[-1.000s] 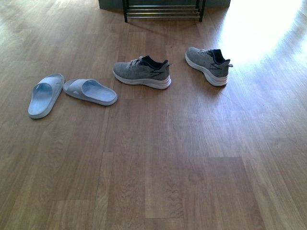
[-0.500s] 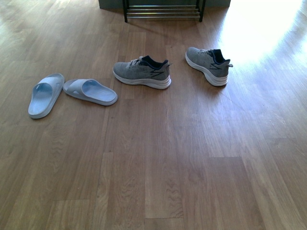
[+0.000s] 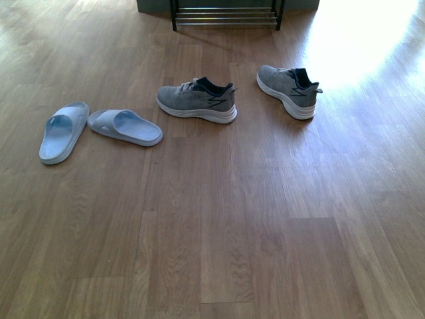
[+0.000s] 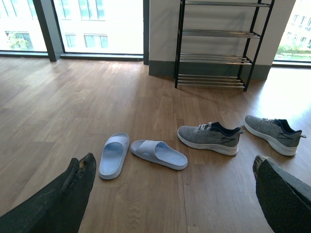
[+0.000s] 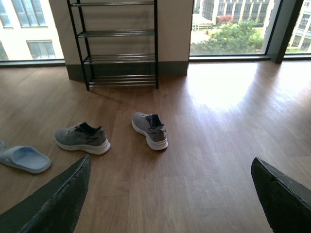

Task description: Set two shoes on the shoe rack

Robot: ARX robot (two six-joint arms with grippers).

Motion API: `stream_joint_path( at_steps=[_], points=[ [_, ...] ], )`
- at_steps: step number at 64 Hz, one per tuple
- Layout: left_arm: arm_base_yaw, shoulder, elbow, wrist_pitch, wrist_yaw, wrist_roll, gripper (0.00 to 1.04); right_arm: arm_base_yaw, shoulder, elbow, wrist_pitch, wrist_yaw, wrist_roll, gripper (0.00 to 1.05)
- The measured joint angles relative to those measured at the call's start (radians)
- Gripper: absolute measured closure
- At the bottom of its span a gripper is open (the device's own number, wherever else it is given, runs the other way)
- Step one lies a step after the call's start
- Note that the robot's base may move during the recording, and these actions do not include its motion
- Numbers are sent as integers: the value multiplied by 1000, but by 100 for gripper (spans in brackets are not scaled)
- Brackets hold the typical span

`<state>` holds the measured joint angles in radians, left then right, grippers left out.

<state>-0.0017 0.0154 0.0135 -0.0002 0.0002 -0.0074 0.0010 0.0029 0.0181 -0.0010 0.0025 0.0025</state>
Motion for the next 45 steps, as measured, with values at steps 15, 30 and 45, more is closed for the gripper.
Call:
stream_joint_path(
  at_steps=[15,30,45],
  points=[
    [0,0,0,0,0,0,9,0,0,0,0,0,0,9],
    [0,0,0,0,0,0,9,0,0,0,0,-1,0,9],
    [0,0,0,0,0,0,9,0,0,0,0,-1,0,9]
  ],
)
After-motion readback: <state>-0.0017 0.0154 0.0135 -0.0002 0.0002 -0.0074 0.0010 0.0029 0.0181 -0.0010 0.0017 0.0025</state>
